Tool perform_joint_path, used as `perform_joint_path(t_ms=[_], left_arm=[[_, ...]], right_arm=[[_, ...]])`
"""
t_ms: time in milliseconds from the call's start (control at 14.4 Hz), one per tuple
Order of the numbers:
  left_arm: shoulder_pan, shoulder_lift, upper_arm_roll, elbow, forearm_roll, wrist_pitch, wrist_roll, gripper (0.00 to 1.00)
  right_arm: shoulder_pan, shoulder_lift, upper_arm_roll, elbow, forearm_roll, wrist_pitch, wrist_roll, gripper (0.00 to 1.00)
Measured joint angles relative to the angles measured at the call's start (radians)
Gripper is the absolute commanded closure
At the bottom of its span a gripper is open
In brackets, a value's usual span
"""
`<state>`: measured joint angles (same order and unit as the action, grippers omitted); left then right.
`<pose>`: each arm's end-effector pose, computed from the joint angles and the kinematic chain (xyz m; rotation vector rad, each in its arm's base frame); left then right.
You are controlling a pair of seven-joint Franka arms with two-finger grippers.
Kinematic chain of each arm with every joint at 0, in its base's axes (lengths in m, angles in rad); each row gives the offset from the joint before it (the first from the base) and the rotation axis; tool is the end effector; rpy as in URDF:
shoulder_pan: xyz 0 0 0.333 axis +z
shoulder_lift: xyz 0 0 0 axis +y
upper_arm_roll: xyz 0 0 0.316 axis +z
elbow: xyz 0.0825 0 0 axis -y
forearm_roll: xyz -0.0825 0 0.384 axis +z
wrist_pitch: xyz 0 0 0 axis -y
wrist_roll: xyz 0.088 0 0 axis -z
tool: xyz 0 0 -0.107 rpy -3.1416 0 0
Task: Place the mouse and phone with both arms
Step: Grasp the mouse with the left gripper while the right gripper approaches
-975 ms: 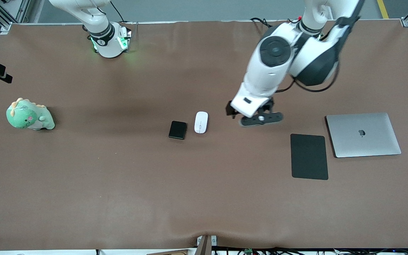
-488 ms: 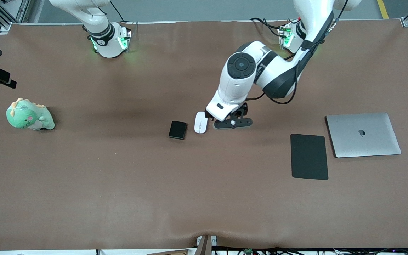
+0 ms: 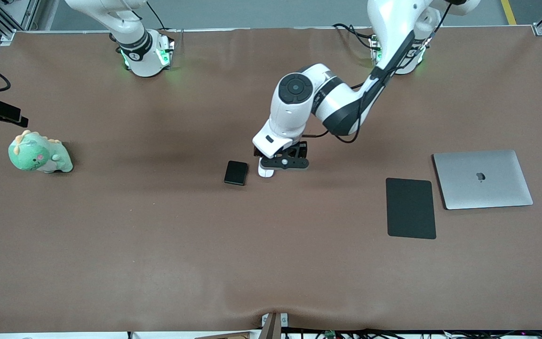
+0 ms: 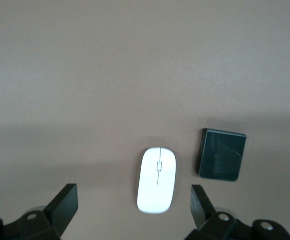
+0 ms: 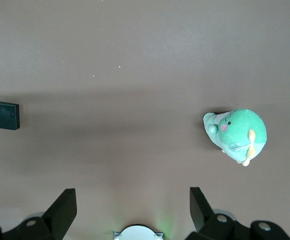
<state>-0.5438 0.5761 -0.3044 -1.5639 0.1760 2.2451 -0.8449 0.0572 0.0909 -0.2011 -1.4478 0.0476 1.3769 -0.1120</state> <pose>0.4965 -0.5053 0.3330 3.0273 -0.0711 0.1163 0.5569 -0.0692 0.6162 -3.0827 0.0418 0.2394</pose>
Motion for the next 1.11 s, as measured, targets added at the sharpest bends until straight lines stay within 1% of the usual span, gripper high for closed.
perform_joint_path(t_ms=[139,279,418,627,906,1115], left_arm=[[-0.016,0.044,0.000,0.000,0.051,0.059,0.000,0.00],[-0.029,0.087,0.000,0.000,0.113,0.086,0.000,0.00],[-0.040,0.133,0.000,0.001,0.152,0.117,0.000,0.00],[-0.057,0.184,0.000,0.002,0.182,0.152,0.000,0.00],[-0.092,0.214,0.001,0.004,0.189,0.153,-0.010,0.00],[-0.109,0.236,0.006,0.004,0.189,0.153,-0.021,0.00]], right_arm=[[0.001,0.014,0.001,0.000,0.001,-0.002,0.000,0.00],[0.003,0.035,0.003,0.000,0.001,-0.006,0.000,0.00],[0.005,0.052,0.003,-0.001,0.001,-0.048,0.000,0.00],[0.008,0.078,0.004,-0.001,0.002,-0.073,0.000,0.00],[0.030,0.118,0.008,0.000,0.010,-0.038,0.000,0.00],[0.053,0.141,0.009,-0.001,0.060,-0.037,0.000,0.00]])
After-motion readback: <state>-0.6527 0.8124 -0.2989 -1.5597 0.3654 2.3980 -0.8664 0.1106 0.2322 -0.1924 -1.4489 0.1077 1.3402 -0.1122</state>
